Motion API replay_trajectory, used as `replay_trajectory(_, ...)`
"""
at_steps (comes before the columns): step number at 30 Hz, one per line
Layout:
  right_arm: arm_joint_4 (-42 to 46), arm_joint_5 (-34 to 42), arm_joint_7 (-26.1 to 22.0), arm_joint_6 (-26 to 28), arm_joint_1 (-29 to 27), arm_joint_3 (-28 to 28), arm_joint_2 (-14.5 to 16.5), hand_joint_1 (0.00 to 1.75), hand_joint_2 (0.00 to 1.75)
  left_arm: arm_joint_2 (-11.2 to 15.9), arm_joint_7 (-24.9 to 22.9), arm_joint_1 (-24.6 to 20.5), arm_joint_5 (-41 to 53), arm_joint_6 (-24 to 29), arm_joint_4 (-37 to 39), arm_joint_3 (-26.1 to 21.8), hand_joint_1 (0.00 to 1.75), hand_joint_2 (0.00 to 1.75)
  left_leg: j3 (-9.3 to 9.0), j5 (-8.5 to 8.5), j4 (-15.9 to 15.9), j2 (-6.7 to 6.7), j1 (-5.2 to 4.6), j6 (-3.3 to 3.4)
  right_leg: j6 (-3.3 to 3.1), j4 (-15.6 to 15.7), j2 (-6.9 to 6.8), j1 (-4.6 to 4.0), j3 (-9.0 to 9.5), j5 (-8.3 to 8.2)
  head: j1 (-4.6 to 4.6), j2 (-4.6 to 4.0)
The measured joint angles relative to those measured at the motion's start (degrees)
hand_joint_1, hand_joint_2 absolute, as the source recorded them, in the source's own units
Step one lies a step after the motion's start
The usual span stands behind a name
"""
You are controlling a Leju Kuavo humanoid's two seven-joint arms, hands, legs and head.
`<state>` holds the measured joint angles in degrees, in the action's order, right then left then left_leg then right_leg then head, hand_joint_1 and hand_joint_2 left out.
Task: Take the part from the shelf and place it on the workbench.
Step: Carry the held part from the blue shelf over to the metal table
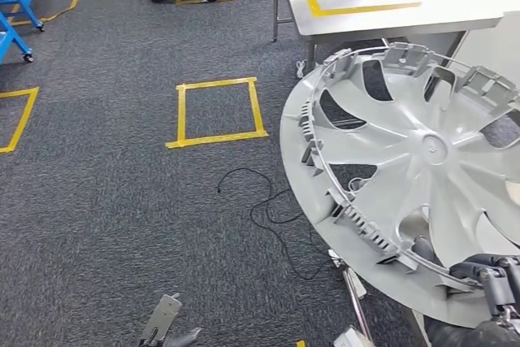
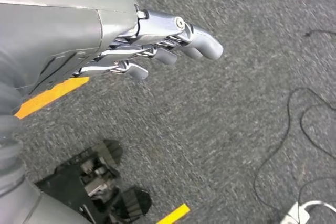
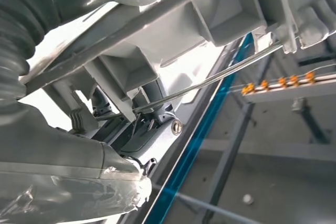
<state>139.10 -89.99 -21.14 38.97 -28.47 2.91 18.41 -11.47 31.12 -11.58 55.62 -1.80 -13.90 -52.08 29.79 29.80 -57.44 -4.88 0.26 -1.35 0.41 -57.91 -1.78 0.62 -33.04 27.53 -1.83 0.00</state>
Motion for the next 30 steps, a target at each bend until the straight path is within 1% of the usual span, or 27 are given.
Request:
replay_trajectory(2, 0.4, 0.0, 0.3, 0.0, -0.1, -0.5, 0.1, 1.62, 1.75, 0.0, 0.0, 0.0, -0.1, 0.2, 0.0, 0.1, 0.0, 1.75, 2.22, 3.31, -5.2, 2.93, 0.25, -0.32, -0.71, 0.1, 1.24, 0.08, 0.01, -0.2, 0.17, 0.0)
replay_trajectory(3, 0.5, 0.0, 0.5, 0.0, -0.1, -0.8, 0.2, 1.62, 1.75, 0.0, 0.0, 0.2, -0.1, 0.3, 0.0, 0.2, 0.0, 1.75, 4.11, 5.26, -9.3, 3.88, 0.28, -0.28, -0.93, 0.1, 1.93, 0.0, -0.01, -0.22, 0.22, 0.0)
replay_trajectory(4, 0.6, 0.0, 0.7, 0.0, -0.1, -1.1, 0.2, 1.62, 1.75, 0.0, 0.0, 0.3, -0.1, 0.4, 0.0, 0.2, 0.0, 1.75, 6.0, 6.67, -13.1, 4.22, 0.28, -0.19, -1.06, 0.1, 2.74, -0.13, -0.02, -0.24, 0.26, 0.0)
replay_trajectory(5, 0.6, 0.0, 0.9, 0.0, -0.2, -1.3, 0.2, 1.62, 1.75, 0.0, 0.0, 0.5, -0.1, 0.5, 0.0, 0.2, 0.0, 1.75, 7.37, 7.07, -15.5, 4.34, 0.26, -0.03, -1.14, 0.1, 3.58, -0.27, 0.01, -0.25, 0.29, 0.0)
replay_trajectory(6, 0.7, 0.0, 1.2, 0.0, -0.3, -1.6, 0.2, 1.62, 1.75, 0.0, 0.0, 0.5, -0.1, 0.6, 0.0, 0.2, 0.0, 1.75, 7.84, 6.25, -15.9, 4.44, 0.22, 0.22, -1.17, 0.1, 4.45, -0.4, 0.07, -0.26, 0.33, 0.0)
replay_trajectory(7, 0.8, 0.0, 1.4, 0.0, -0.4, -1.8, 0.2, 1.62, 1.75, 0.0, 0.0, 0.5, -0.2, 0.7, 0.0, 0.2, 0.0, 1.75, 7.26, 4.35, -14.1, 4.66, 0.15, 0.55, -1.18, 0.1, 5.3, -0.49, 0.16, -0.27, 0.36, 0.0)
replay_trajectory(8, 0.9, 0.0, 1.7, 0.0, -0.5, -2.1, 0.2, 1.62, 1.75, 0.1, 0.0, 0.5, -0.2, 0.8, 0.0, 0.2, 0.0, 1.75, 5.89, 1.87, -10.5, 5.32, 0.04, 0.95, -1.18, 0.1, 6.07, -0.54, 0.26, -0.27, 0.36, 0.0)
replay_trajectory(9, 0.9, 0.0, 1.9, 0.0, -0.6, -2.3, 0.2, 1.62, 1.75, 0.1, 0.0, 0.4, -0.3, 0.9, 0.0, 0.2, 0.0, 1.75, 4.27, -0.21, -6.7, 6.62, -0.06, 1.38, -1.13, 0.1, 6.79, -0.58, 0.29, -0.28, 0.35, 0.0)
replay_trajectory(10, 0.9, 0.0, 2.1, 0.0, -0.7, -2.5, 0.2, 1.62, 1.75, 0.2, 0.0, 0.4, -0.4, 1.0, 0.0, 0.2, 0.0, 1.75, 2.92, -1.56, -3.4, 7.8, -0.09, 1.71, -1.01, 0.0, 7.45, -0.59, 0.21, -0.3, 0.33, 0.0)
replay_trajectory(11, 0.9, 0.0, 2.2, 0.0, -0.7, -2.7, 0.2, 1.62, 1.75, 0.2, 0.0, 0.4, -0.5, 1.0, 0.0, 0.2, 0.0, 1.75, 2.06, -2.1, -1.3, 8.73, -0.12, 1.91, -0.8, -0.1, 8.06, -0.54, -0.02, -0.37, 0.37, 0.0)
replay_trajectory(12, 1.0, 0.0, 2.3, 0.0, -0.8, -2.8, 0.2, 1.62, 1.75, 0.3, 0.0, 0.3, -0.5, 1.0, 0.0, 0.2, 0.0, 1.75, 1.73, -2.0, -0.4, 9.12, -0.14, 2.02, -0.5, -0.1, 8.64, -0.45, -0.31, -0.5, 0.42, 0.0)
replay_trajectory(13, 1.1, 0.0, 2.3, 0.0, -0.9, -3.0, 0.2, 1.62, 1.75, 0.2, 0.0, 0.3, -0.5, 1.0, 0.0, 0.2, 0.0, 1.75, 1.62, -1.97, 0.1, 8.74, -0.15, 2.06, -0.14, 0.0, 9.22, -0.33, -0.58, -0.66, 0.48, 0.0)
replay_trajectory(14, 1.2, 0.0, 2.3, 0.0, -1.0, -3.1, 0.2, 1.62, 1.75, 0.2, 0.0, 0.2, -0.5, 1.0, 0.0, 0.2, 0.0, 1.75, 1.49, -2.09, 0.5, 8.17, -0.07, 2.13, 0.15, 0.0, 9.21, -0.26, -0.87, -0.67, 0.53, 0.0)
replay_trajectory(15, 1.2, 0.0, 2.3, 0.0, -1.1, -3.2, 0.2, 1.62, 1.75, 0.1, 0.0, 0.1, -0.6, 1.0, 0.0, 0.2, 0.0, 1.75, 1.32, -2.31, 1.0, 7.58, 0.01, 2.26, 0.42, -0.5, 8.21, -0.32, -1.26, -0.27, 0.45, 0.0)
replay_trajectory(16, 1.3, 0.0, 2.4, 0.0, -1.1, -3.4, 0.2, 1.62, 1.75, 0.0, -0.1, 0.0, -0.7, 1.0, 0.0, 0.2, 0.0, 1.75, 1.14, -2.51, 1.4, 6.87, 0.1, 2.39, 0.67, -2.0, 6.64, -0.42, -2.08, 0.77, 0.26, 0.0)
replay_trajectory(18, 1.4, 0.0, 2.6, 0.0, -1.2, -3.7, 0.2, 1.62, 1.75, -0.1, -0.1, 0.1, -1.1, 1.0, 0.0, 0.2, 0.0, 1.75, 0.98, -2.57, 1.8, 5.28, 0.1, 2.6, 1.17, -8.3, 3.25, -0.46, -5.15, 4.32, -0.09, 0.0)
replay_trajectory(19, 1.4, 0.0, 2.7, 0.0, -1.2, -3.9, 0.2, 1.62, 1.75, 0.0, -0.1, 0.3, -1.3, 1.0, 0.0, 0.2, 0.0, 1.75, 0.99, -2.5, 1.8, 4.4, 0.07, 2.66, 1.46, -12.1, 2.57, -0.34, -6.98, 6.02, -0.21, 0.0)
replay_trajectory(20, 1.4, 0.0, 2.9, 0.0, -1.3, -4.1, 0.2, 1.62, 1.75, 0.0, -0.2, 0.4, -1.5, 0.9, 0.0, 0.2, 0.0, 1.75, 0.98, -2.42, 1.8, 3.56, 0.06, 2.67, 1.75, -14.8, 2.31, -0.18, -8.25, 6.9, -0.21, 0.0)
replay_trajectory(21, 1.4, 0.0, 3.2, 0.0, -1.4, -4.4, 0.2, 1.62, 1.75, 0.0, -0.2, 0.5, -1.6, 0.9, 0.0, 0.2, 0.0, 1.75, 0.94, -2.33, 1.7, 2.75, 0.08, 2.59, 2.03, -15.5, 2.1, 0.0, -8.49, 6.66, -0.22, 0.0)
replay_trajectory(22, 1.4, 0.0, 3.4, 0.0, -1.6, -4.7, 0.2, 1.62, 1.75, 0.0, -0.2, 0.5, -1.6, 0.8, 0.0, 0.2, 0.0, 1.75, 0.84, -2.22, 1.7, 2.03, 0.12, 2.46, 2.26, -13.8, 1.78, 0.2, -7.46, 5.38, -0.24, 0.0)
replay_trajectory(23, 1.4, 0.0, 3.7, 0.0, -1.7, -5.0, 0.2, 1.62, 1.75, -0.1, -0.2, 0.5, -1.7, 0.7, 0.0, 0.2, 0.0, 1.75, 0.64, -2.06, 1.7, 1.37, 0.16, 2.25, 2.44, -10.1, 1.02, 0.38, -5.32, 3.43, -0.24, 0.0)
replay_trajectory(24, 1.4, 0.0, 3.9, 0.0, -1.8, -5.3, 0.2, 1.62, 1.75, -0.1, -0.3, 0.5, -1.7, 0.7, 0.0, 0.2, 0.0, 1.75, 0.42, -1.86, 1.6, 0.8, 0.12, 1.97, 2.56, -5.8, -0.36, 0.38, -2.91, 1.92, -0.27, 0.0)
replay_trajectory(25, 1.4, 0.0, 4.0, 0.0, -1.9, -5.5, 0.2, 1.62, 1.75, -0.1, -0.4, 0.5, -1.7, 0.7, 0.0, 0.2, 0.0, 1.75, 0.25, -1.65, 1.5, 0.32, -0.01, 1.66, 2.4, -2.4, -1.37, 0.35, -0.89, 0.88, -0.28, 0.0)
replay_trajectory(26, 1.5, 0.0, 4.0, 0.0, -1.9, -5.7, 0.2, 1.62, 1.75, -0.1, -0.4, 0.5, -1.7, 0.7, 0.0, 0.2, 0.0, 1.75, 0.09, -1.5, 1.4, -0.11, -0.17, 1.38, 2.11, -0.3, -2.03, 0.25, 0.36, 0.45, -0.24, 0.01)
replay_trajectory(27, 1.6, 0.0, 4.1, 0.0, -2.0, -5.9, 0.2, 1.62, 1.75, -0.1, -0.5, 0.5, -1.7, 0.7, 0.0, 0.2, 0.0, 1.75, -0.02, -1.42, 1.3, -0.52, -0.33, 1.13, 1.74, 0.4, -2.13, 0.09, 0.73, 0.57, -0.23, 0.01)
replay_trajectory(29, 1.8, 0.0, 4.1, 0.0, -2.2, -6.2, 0.2, 1.62, 1.75, -0.1, -0.5, 0.4, -1.7, 0.7, 0.0, 0.2, 0.0, 1.75, -0.2, -1.21, 1.2, -1.42, -0.29, 0.66, 0.84, 0.4, -0.74, 0.07, 0.66, 0.38, -0.18, 0.01)
replay_trajectory(30, 1.9, 0.0, 4.1, 0.0, -2.3, -6.4, 0.2, 1.62, 1.75, -0.2, -0.6, 0.4, -1.7, 0.7, 0.0, 0.2, 0.0, 1.75, -0.16, -0.66, 0.8, -1.0, -0.14, 0.37, 0.46, 0.4, -0.17, 0.12, 0.66, 0.3, -0.14, 0.01)
